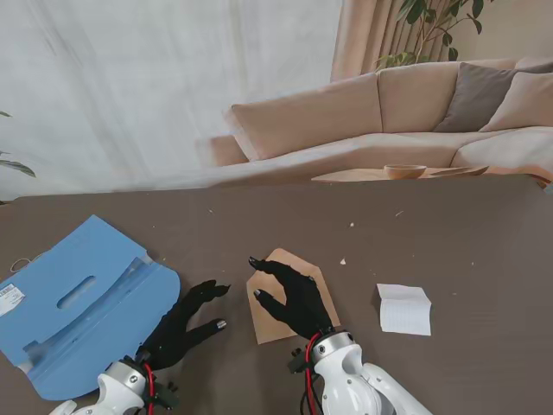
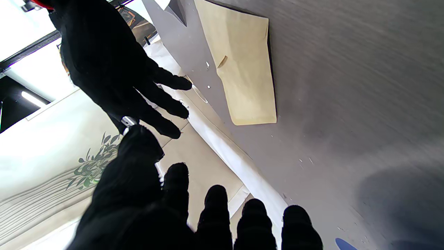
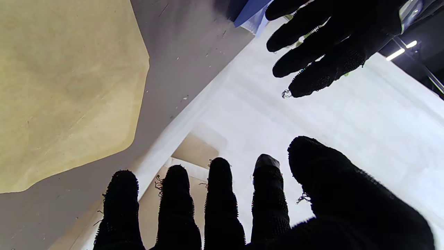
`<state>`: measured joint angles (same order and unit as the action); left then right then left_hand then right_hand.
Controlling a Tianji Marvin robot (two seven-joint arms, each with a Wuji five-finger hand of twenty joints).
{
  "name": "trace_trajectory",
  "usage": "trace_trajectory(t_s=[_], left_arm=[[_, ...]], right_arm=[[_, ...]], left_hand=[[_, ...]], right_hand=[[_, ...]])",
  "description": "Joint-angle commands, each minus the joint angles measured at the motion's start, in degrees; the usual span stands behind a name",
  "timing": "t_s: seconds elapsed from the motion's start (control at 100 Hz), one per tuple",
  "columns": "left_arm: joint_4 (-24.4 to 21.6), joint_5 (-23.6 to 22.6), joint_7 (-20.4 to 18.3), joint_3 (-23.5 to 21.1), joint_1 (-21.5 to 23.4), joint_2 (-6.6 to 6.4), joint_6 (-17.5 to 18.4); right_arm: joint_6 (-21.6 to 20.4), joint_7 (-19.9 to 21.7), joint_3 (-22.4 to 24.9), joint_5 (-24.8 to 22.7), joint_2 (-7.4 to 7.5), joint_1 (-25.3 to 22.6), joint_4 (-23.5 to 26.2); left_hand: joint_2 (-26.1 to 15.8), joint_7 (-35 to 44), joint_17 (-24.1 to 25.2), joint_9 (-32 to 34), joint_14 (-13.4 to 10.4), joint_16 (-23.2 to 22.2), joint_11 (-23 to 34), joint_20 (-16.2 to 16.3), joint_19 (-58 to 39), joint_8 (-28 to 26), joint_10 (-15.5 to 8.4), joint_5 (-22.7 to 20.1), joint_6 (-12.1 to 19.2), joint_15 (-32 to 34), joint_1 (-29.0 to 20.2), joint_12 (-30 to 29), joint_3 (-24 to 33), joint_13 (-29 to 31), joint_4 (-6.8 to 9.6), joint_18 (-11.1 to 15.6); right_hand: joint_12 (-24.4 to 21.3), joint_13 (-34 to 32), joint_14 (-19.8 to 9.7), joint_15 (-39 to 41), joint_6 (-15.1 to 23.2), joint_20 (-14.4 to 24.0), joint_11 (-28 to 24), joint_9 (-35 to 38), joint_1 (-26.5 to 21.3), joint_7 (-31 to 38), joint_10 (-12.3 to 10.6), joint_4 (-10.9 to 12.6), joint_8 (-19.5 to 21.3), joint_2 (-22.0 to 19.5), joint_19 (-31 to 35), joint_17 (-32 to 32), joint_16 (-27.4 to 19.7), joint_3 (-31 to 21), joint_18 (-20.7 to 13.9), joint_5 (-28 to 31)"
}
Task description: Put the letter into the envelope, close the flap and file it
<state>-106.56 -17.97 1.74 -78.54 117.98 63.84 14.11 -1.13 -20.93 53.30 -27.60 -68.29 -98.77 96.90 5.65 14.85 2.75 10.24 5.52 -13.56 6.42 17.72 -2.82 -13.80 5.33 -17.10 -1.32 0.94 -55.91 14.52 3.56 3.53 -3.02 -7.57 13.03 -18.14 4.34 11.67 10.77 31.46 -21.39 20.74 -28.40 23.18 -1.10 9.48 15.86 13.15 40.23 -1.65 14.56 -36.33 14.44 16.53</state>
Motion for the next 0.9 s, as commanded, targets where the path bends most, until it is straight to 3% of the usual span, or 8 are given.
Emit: trace_trajectory(t_s=[0.0,0.1,0.21,0.43,0.6,0.75,0.89], left_arm=[[-0.11,0.25,-0.88,0.16,0.04,0.32,-0.23],[0.11,0.12,-0.68,0.32,-0.16,0.35,-0.20],[-0.01,0.46,-0.93,0.31,-0.10,0.33,-0.38],[-1.06,1.81,-0.77,0.30,0.10,0.46,0.39],[-2.17,1.71,-0.91,1.02,-0.65,0.39,-0.16],[-2.26,-0.21,-1.20,1.44,-1.68,0.22,-1.45],[-2.03,-0.30,-0.90,1.64,-2.20,0.30,-1.77]], right_arm=[[0.48,0.69,-0.10,-0.06,-0.16,-0.37,0.33],[0.78,0.61,-0.10,-0.16,-0.16,-0.45,0.50],[0.83,0.86,-0.10,-0.36,-0.07,-0.43,0.58],[1.23,1.06,0.15,-1.96,0.26,-0.83,1.13],[2.46,-0.60,0.48,-3.49,0.11,-1.46,1.83],[3.28,-0.24,2.03,-4.21,0.33,-1.34,2.18],[5.25,2.58,3.86,-5.15,0.95,0.37,1.57]], left_hand=[[-2.85,0.90,0.01,-1.88,-1.97,0.97,-1.32,-1.60,0.85,0.52,-2.70,1.99,1.65,-0.60,-1.61,0.07,-0.33,-1.68,1.15,2.55],[-2.84,0.97,0.03,-1.84,-2.00,0.89,-1.11,-1.51,0.73,0.47,-2.71,2.20,1.90,-0.55,-1.66,0.60,-0.25,-1.69,1.17,2.45],[-2.85,1.11,0.05,-1.89,-2.03,0.95,-1.13,-1.43,0.64,0.39,-2.75,2.53,2.08,-0.64,-1.64,0.93,-0.20,-1.69,1.18,2.46],[-2.64,1.76,0.28,-1.64,-1.64,0.04,-0.30,-0.10,-0.44,0.10,-2.23,2.79,1.42,-0.10,-1.74,2.18,0.11,-1.71,1.20,2.11],[-0.81,3.17,1.42,-0.85,-0.41,-6.36,2.68,8.04,-4.36,-1.58,-1.20,3.32,-0.19,1.88,-1.53,5.39,2.36,-1.81,1.34,1.03],[-0.24,3.35,1.42,-0.68,-0.27,-7.19,3.05,9.09,-4.64,-1.81,-1.02,3.57,0.01,1.99,-1.59,5.77,3.00,-1.74,1.42,0.91],[-0.09,3.53,1.54,-0.67,-0.30,-7.97,3.27,9.94,-4.85,-1.93,-0.99,3.36,0.06,2.19,-1.41,6.02,3.53,-1.76,1.41,0.84]], right_hand=[[0.33,0.98,-0.43,0.42,-0.36,0.72,-0.63,-0.31,-0.53,1.11,-0.05,1.75,0.54,-0.64,0.08,0.28,0.62,-2.18,-1.06,-0.54],[0.39,0.96,-0.59,0.50,-0.15,0.81,-0.73,-0.37,-0.47,1.38,-0.20,4.06,0.45,-0.57,0.11,0.31,0.55,-5.65,-1.10,-0.70],[0.40,1.04,-0.52,0.53,-0.20,0.82,-0.75,-0.43,-0.01,1.49,-0.21,4.35,0.44,-0.32,0.14,0.27,0.55,-5.96,-1.13,-0.86],[1.76,-0.34,0.73,3.06,-1.56,2.31,-3.65,0.53,2.01,2.37,0.89,-3.06,1.70,1.61,2.12,0.98,2.96,1.91,-0.52,-0.91],[6.21,-2.37,2.11,8.24,-3.60,4.90,-9.70,2.16,1.94,4.49,2.54,-4.45,5.35,3.64,6.18,2.87,6.79,2.49,0.25,1.81],[7.16,-3.42,2.80,10.15,-4.10,5.78,-10.57,3.34,1.68,4.99,3.02,-4.72,6.39,4.32,8.41,4.03,7.58,1.96,0.67,4.11],[7.04,-4.01,2.92,10.51,-4.09,5.96,-10.19,3.86,1.11,4.90,3.01,-4.52,6.65,4.48,9.46,4.53,7.55,0.89,0.89,4.85]])
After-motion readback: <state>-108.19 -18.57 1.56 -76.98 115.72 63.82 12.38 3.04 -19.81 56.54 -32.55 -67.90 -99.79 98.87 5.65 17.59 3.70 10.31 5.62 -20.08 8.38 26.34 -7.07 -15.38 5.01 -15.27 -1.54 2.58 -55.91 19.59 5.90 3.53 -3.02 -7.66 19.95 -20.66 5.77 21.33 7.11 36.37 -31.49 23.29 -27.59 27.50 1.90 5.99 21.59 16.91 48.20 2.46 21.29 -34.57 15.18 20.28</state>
